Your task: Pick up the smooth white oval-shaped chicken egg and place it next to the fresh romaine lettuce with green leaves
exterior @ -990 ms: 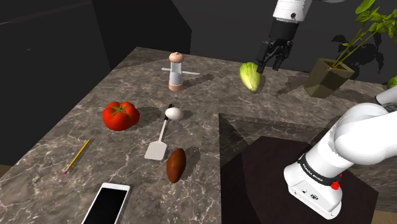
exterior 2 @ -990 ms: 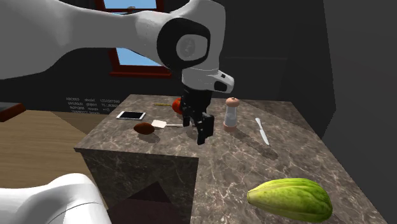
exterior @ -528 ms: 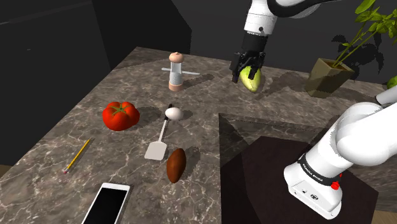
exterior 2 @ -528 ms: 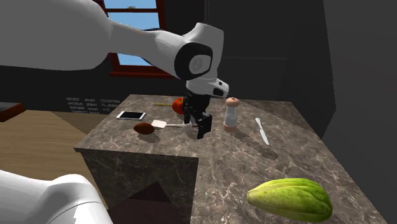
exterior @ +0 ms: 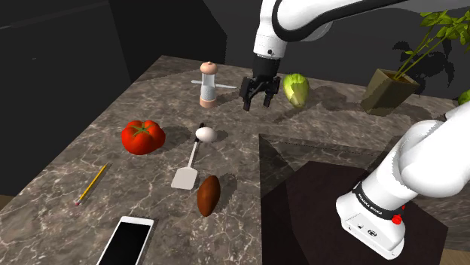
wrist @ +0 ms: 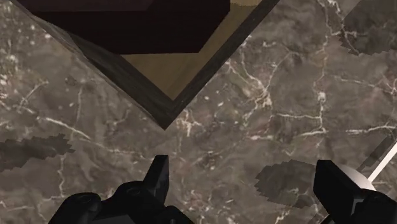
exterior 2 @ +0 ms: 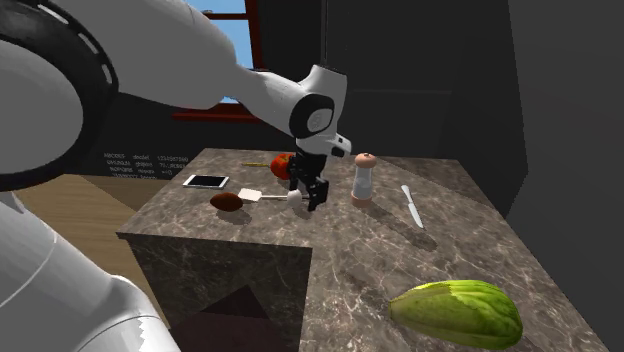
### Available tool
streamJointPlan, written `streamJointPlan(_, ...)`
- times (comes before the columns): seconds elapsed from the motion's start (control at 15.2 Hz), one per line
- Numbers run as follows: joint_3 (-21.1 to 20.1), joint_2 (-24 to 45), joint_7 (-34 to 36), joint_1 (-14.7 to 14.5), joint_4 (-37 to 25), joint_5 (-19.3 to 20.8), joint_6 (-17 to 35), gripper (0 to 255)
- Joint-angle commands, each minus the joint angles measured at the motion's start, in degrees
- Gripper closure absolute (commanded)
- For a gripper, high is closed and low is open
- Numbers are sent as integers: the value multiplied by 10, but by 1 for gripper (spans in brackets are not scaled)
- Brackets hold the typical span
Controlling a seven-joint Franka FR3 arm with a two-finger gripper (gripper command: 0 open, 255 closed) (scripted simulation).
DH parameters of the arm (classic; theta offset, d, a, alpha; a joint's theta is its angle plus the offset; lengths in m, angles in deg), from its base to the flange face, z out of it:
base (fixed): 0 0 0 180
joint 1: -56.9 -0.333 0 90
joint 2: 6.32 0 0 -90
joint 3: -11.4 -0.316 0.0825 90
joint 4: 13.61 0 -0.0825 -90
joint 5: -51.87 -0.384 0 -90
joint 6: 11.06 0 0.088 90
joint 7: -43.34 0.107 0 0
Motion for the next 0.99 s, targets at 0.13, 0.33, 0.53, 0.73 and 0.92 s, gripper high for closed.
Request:
streamJointPlan(0.13, -19, 75, 11, -16, -44, -12, 34, 0)
streamJointPlan(0.33, -31, 134, 20, -28, -83, -16, 54, 0)
streamJointPlan(0.53, -42, 193, 29, -40, -129, -17, 70, 0)
streamJointPlan(0.73, -50, 249, 38, -52, -176, -15, 81, 0)
streamJointPlan(0.92, -52, 259, 37, -56, -165, -16, 102, 0)
